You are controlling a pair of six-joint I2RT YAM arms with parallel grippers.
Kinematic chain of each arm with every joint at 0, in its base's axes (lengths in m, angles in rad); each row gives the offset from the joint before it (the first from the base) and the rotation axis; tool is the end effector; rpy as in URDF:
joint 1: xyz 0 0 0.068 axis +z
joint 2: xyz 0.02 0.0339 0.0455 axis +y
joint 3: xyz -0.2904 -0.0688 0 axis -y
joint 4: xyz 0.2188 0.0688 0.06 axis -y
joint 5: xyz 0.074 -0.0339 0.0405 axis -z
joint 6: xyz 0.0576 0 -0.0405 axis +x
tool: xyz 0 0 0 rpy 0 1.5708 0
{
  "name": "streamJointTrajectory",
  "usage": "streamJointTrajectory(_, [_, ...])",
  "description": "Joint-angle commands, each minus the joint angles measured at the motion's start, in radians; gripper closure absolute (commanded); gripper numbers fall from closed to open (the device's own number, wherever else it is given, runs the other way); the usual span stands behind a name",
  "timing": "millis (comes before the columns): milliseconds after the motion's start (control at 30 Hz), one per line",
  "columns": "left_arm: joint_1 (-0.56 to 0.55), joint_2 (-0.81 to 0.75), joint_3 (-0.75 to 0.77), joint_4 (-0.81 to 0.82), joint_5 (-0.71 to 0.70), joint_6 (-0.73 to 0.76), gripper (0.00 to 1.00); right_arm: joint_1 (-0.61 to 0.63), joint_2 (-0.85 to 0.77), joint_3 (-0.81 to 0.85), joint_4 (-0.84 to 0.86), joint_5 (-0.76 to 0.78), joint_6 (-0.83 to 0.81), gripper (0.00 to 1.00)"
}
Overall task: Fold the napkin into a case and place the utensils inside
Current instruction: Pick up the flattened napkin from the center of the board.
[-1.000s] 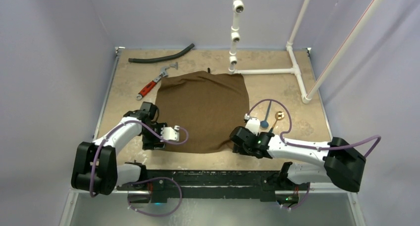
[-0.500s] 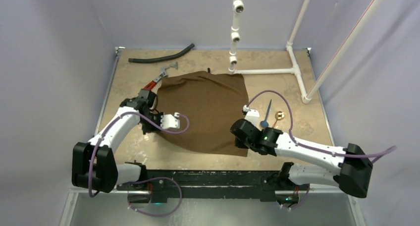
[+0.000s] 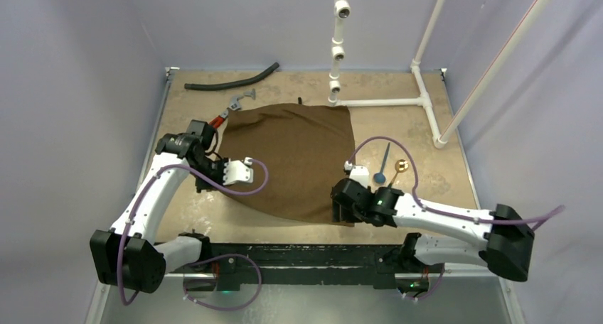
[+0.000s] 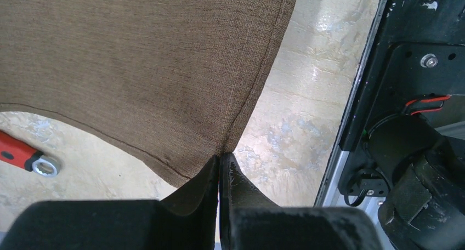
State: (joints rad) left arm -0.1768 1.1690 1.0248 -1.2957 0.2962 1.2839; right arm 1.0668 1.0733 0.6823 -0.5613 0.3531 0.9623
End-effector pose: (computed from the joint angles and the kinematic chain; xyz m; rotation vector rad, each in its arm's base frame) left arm 0.1432 -0.0427 0.2807 1.9313 2.1145 -0.2648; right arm 0.1048 0.1487 0.2365 0.0117 2.4929 0.4409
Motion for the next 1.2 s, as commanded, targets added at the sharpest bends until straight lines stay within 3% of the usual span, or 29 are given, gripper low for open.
streamJointTrajectory(0, [0.006,-0.019,0.017,-0.033,0.022,0.016,1.00,0.005,0.069,-0.104,0.098,0.027,0.091,0.30])
streamJointTrajectory(233, [0.007,-0.014,0.009,-0.023,0.019,0.014,1.00,0.005,0.108,-0.171,0.182,0.058,0.186,0.32])
streamJointTrajectory(333, [0.007,-0.014,-0.001,-0.011,0.020,0.012,1.00,0.004,0.143,-0.197,0.237,0.051,0.196,0.40])
streamJointTrajectory(400, [0.006,-0.010,-0.003,-0.006,0.019,0.009,1.00,0.004,0.158,-0.213,0.260,0.041,0.207,0.53])
streamJointTrajectory(533, [0.007,-0.013,0.000,-0.003,0.014,0.008,1.00,0.005,0.097,-0.228,0.228,0.026,0.204,0.98])
streamJointTrajectory(567, [0.006,-0.015,0.004,-0.002,0.014,0.008,1.00,0.005,0.055,-0.218,0.197,0.031,0.206,1.00])
streamJointTrajectory(800, [0.006,-0.017,0.105,-0.109,0.033,0.015,1.00,0.009,-0.139,-0.032,-0.116,0.044,0.134,1.00])
streamJointTrajectory(1167, [0.000,-0.179,0.135,-0.143,-0.049,-0.037,1.00,0.080,-0.200,0.202,-0.373,-0.047,0.105,1.00])
